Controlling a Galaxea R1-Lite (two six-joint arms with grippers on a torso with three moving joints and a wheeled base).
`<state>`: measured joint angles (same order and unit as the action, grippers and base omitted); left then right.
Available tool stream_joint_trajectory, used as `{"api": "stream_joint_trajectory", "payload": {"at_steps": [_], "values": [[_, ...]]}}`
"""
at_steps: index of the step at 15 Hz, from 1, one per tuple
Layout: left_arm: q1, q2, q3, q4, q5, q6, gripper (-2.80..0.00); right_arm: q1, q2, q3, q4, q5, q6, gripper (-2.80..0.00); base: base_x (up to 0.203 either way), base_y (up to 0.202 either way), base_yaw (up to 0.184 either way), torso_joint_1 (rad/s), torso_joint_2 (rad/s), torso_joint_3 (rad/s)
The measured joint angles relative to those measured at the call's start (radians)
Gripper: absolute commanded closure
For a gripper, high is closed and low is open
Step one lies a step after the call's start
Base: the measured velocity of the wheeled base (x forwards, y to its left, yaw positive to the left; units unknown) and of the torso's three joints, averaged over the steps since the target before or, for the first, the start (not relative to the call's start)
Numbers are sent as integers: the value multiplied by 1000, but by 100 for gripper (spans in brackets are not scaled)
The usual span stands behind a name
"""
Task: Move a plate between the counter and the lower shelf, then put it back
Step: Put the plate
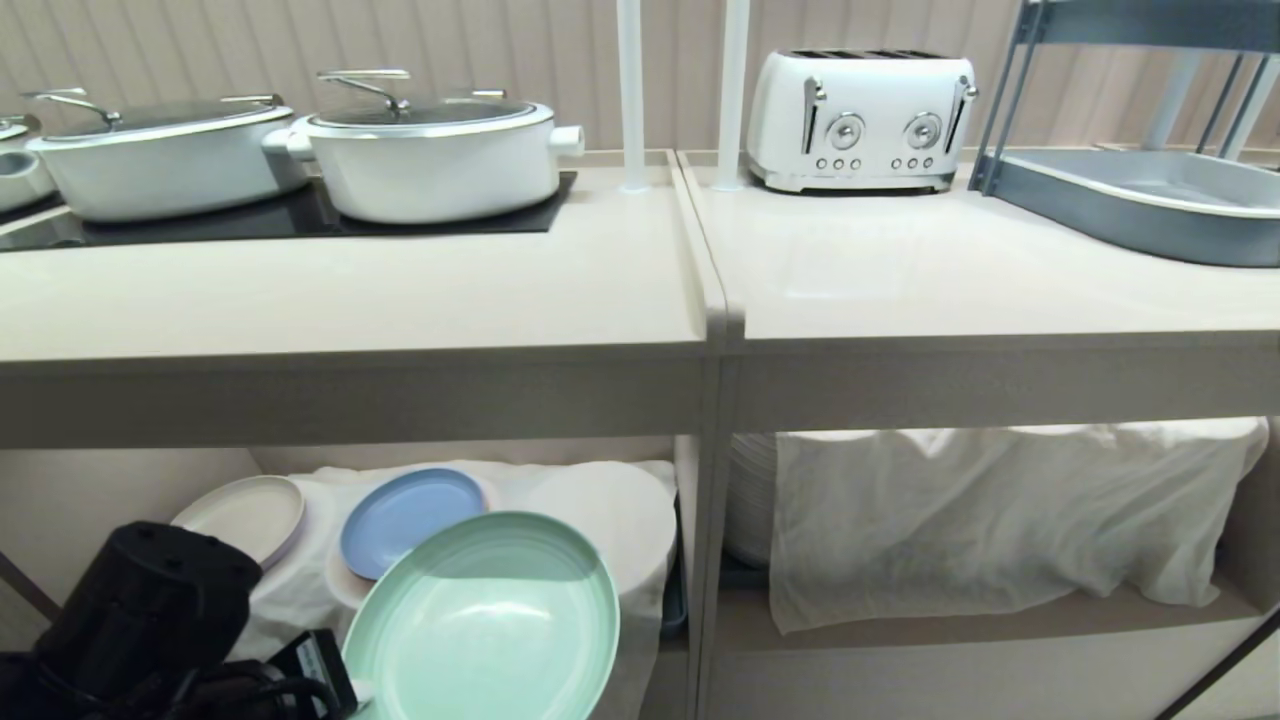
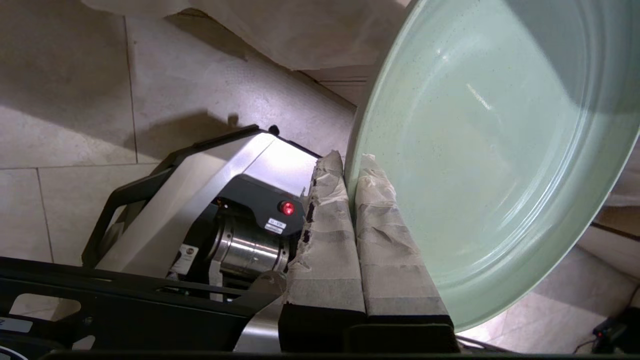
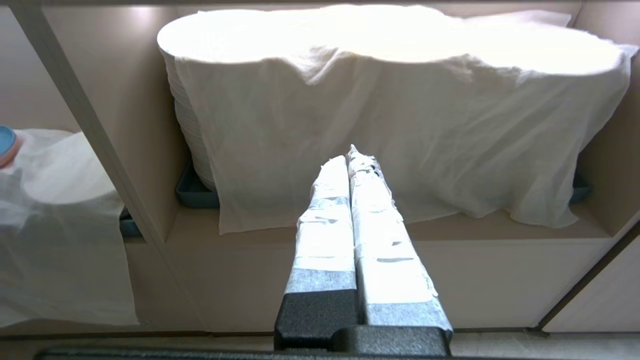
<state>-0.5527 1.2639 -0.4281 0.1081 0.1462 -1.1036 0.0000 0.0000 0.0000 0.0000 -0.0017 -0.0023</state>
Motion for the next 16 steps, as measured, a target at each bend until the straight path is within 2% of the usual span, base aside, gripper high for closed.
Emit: {"api": "stream_joint_trajectory", "payload": {"at_steps": [11, 16], "values": [[-82, -20, 18, -1, -2, -3, 0, 0, 0, 0, 0, 0, 0, 0, 0, 0, 0, 230, -513, -284], [-117, -27, 20, 0, -18, -34, 0, 0, 0, 0, 0, 0, 0, 0, 0, 0, 0, 271, -573, -309]]}}
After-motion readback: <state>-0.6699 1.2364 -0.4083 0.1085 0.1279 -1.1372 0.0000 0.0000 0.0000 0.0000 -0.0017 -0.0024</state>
